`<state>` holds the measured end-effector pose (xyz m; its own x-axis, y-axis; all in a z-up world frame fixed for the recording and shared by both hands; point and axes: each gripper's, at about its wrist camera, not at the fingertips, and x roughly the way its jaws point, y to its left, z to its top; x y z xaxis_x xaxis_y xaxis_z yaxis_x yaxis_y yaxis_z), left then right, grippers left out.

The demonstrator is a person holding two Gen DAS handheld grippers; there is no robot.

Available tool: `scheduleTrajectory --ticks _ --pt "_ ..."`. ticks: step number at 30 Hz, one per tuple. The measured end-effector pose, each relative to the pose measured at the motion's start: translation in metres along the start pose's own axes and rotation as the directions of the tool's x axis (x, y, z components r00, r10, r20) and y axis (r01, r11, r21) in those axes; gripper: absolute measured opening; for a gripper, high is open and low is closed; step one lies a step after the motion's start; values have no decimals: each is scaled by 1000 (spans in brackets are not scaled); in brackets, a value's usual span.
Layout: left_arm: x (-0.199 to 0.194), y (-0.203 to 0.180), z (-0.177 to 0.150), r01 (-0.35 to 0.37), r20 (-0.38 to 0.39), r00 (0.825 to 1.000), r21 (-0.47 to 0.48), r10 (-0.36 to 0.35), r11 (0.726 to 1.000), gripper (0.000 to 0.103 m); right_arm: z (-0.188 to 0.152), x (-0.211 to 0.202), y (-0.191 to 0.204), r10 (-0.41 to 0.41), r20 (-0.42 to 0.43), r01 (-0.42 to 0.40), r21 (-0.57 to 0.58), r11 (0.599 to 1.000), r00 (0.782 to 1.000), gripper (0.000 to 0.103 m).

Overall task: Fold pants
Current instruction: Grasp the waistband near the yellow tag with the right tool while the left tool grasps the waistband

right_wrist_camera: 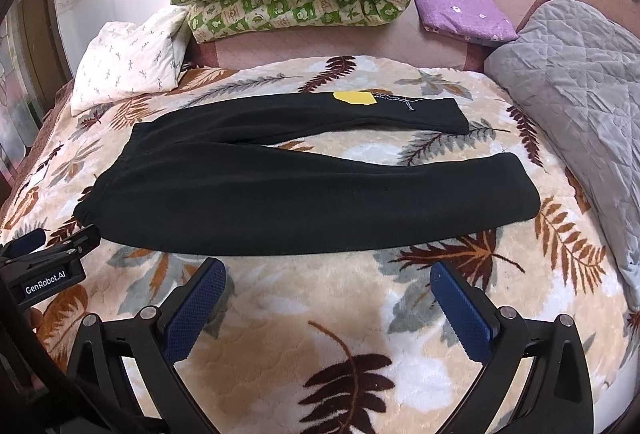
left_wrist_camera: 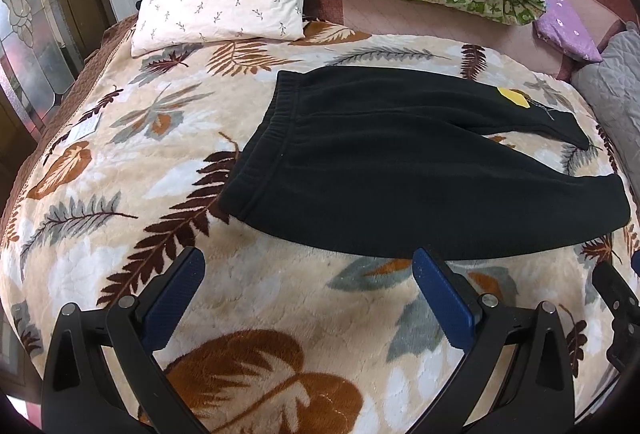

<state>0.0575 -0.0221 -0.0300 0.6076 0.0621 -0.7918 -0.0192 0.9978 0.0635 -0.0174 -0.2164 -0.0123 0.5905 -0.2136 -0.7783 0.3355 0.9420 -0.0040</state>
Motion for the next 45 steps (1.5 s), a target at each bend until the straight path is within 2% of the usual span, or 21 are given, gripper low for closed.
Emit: scheduleTrajectory --ticks 6,9,14,19,24,27,29,31,33,34,37,39,41,43,44,45 --pt "0 1 4 5 -4 1000 -5 -5 1000 103 2 2 0 1 11 -1 6 1000 1000 103" --pt "3 7 17 13 -27 1000 -17 -13 1000 103 8 3 -8 17 12 -17 22 1000 1000 103" --pt "16 22 65 26 -91 995 -40 -29 999 103 41 8 -50 27 6 -27 94 995 1000 103" --pt "36 32 123 98 -144 984 -67 -107 993 103 91 17 -98 37 17 -39 132 990 999 103" --pt "67 29 173 67 -188 980 7 -65 998 103 137 57 -142 76 -37 -69 163 984 996 103" --pt "102 37 194 92 -270 958 -16 -93 996 103 157 86 -162 99 -72 -85 186 979 992 102" --pt "132 44 203 109 -348 929 -67 -126 992 103 165 103 -174 126 -85 -106 212 971 988 102" --pt "158 53 204 96 -408 903 -117 -136 988 103 175 119 -185 119 -95 -94 238 967 988 102" --pt "171 60 200 117 -433 884 -161 -177 980 103 183 134 -197 132 -100 -101 269 958 986 102" --pt "180 65 197 144 -448 866 -198 -220 970 103 186 141 -203 134 -104 -99 287 953 986 102" --pt "195 69 190 201 -448 841 -258 -301 945 103 195 160 -213 137 -109 -97 310 946 985 102" --pt "203 68 188 217 -441 838 -270 -321 938 103 199 171 -216 131 -115 -89 315 945 985 102" --pt "211 66 189 238 -438 828 -293 -351 926 103 202 175 -218 140 -108 -99 322 942 984 102" --pt "211 61 191 252 -419 832 -297 -363 921 103 203 180 -218 145 -108 -103 323 941 984 102" --pt "211 58 194 279 -411 826 -298 -387 913 103 204 182 -218 140 -110 -99 315 944 984 102" --pt "209 54 195 327 -402 806 -308 -434 893 103 205 184 -219 137 -113 -96 306 947 984 102"
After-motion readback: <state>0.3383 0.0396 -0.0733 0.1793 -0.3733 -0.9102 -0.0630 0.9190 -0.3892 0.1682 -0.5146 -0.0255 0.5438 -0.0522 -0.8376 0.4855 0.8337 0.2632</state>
